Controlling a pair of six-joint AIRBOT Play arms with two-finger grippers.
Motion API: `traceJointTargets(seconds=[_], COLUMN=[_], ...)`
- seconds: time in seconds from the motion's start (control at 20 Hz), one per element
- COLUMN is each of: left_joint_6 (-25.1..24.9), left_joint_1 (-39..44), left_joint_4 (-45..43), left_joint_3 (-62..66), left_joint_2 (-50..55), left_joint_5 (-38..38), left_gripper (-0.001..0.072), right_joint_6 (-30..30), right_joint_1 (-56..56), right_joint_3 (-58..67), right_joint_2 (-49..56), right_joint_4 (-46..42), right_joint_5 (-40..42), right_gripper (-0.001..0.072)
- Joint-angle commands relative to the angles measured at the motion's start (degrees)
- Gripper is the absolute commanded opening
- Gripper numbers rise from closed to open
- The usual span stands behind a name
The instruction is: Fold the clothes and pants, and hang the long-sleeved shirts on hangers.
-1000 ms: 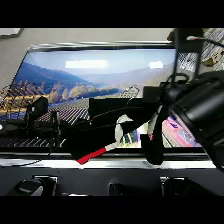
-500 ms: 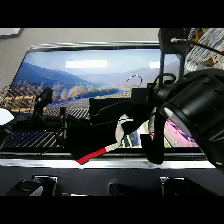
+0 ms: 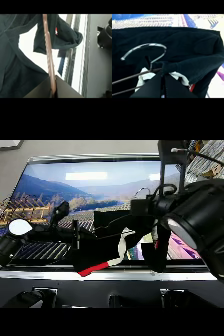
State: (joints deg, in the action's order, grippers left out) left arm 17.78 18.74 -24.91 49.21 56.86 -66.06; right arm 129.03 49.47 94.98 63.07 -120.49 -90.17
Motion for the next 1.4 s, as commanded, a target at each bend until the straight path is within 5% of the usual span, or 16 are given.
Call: traceJointTargets(seconds=[0.0,0.8,0.85,1.0,1.35], left_joint_6=[0.0,-0.1,-0.1,-0.1,-0.1], left_joint_1=[2.7,3.5,3.5,3.5,3.5], left_joint_4=[0.5,9.5,9.6,9.5,9.5], left_joint_3=[0.0,0.0,0.0,0.0,0.0], left_joint_2=[2.2,2.8,2.8,2.8,2.8], left_joint_5=[3.0,7.0,7.0,7.0,7.0], left_gripper=[0.0027,0.0027,0.0027,0.0027,0.0027], right_joint_6=[-1.0,-1.8,-1.8,-1.8,-1.8], right_joint_1=[0.1,0.1,0.1,0.1,-5.2], right_joint_3=[0.1,0.0,0.0,0.0,3.1], right_joint_2=[0.0,1.3,1.7,1.9,-5.7], right_joint_4=[0.5,0.9,0.9,1.4,-8.9], right_joint_5=[-0.4,-2.3,-2.3,-2.3,-7.0], right_gripper=[0.003,0.0033,0.01,0.0567,0.0589])
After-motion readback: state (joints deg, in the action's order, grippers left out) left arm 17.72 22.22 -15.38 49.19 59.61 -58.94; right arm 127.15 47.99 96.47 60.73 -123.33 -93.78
